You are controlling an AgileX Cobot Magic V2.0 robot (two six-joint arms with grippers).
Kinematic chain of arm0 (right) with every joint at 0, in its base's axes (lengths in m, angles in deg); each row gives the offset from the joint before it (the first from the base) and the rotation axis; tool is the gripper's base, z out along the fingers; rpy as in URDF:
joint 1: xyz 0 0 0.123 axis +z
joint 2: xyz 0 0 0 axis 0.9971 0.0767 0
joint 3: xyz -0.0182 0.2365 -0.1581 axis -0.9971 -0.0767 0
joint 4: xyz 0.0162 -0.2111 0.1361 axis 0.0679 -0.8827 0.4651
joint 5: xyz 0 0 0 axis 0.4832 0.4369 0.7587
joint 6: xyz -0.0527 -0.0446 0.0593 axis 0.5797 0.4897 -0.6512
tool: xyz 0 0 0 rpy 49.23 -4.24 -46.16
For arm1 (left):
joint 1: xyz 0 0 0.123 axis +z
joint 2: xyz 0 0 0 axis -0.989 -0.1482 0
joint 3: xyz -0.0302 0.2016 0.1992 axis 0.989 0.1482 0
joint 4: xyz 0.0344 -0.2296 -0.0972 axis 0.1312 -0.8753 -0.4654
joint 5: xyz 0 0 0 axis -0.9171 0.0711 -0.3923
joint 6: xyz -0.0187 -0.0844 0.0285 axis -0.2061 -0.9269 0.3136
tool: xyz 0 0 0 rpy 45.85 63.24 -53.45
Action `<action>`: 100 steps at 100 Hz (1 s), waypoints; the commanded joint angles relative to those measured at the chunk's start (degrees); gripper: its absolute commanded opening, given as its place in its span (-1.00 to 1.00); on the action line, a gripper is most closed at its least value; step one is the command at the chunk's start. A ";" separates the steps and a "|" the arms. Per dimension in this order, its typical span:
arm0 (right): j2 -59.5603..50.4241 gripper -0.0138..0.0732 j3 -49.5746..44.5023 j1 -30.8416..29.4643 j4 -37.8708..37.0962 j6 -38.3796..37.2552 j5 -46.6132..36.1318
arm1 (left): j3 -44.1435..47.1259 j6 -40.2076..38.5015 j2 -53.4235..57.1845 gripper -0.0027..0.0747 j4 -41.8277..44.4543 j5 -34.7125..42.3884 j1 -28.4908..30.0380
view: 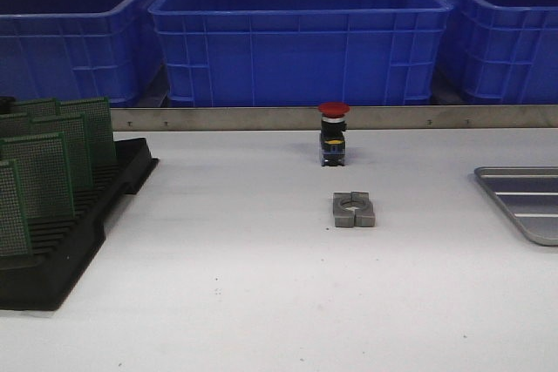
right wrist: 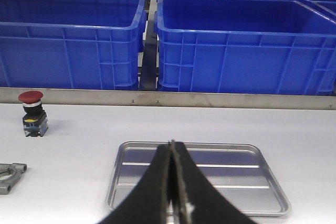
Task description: Place circuit board on tray
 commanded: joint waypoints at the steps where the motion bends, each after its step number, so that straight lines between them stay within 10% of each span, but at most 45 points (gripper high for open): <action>1: -1.31 -0.82 0.00 -0.20 -0.56 0.31 -4.35 | -6.34 -0.51 -7.74 -0.98 -1.82 -0.41 0.35; 13: -1.31 -0.82 0.00 -0.20 -0.56 0.31 -4.35 | -11.96 0.02 -17.68 -0.89 -4.69 -2.92 0.23; 38: -1.31 -0.82 0.00 -0.20 -0.56 0.31 -4.35 | -21.83 23.62 -35.35 0.00 -15.12 -7.79 0.02; 60: -1.31 -0.82 0.00 -0.20 -0.56 0.31 -4.35 | -31.59 53.96 -48.80 0.02 -23.81 -26.59 0.02; 100: -1.31 -0.82 0.00 -0.20 -0.56 0.31 -4.35 | -33.50 88.40 -63.05 0.01 -32.19 -30.27 0.02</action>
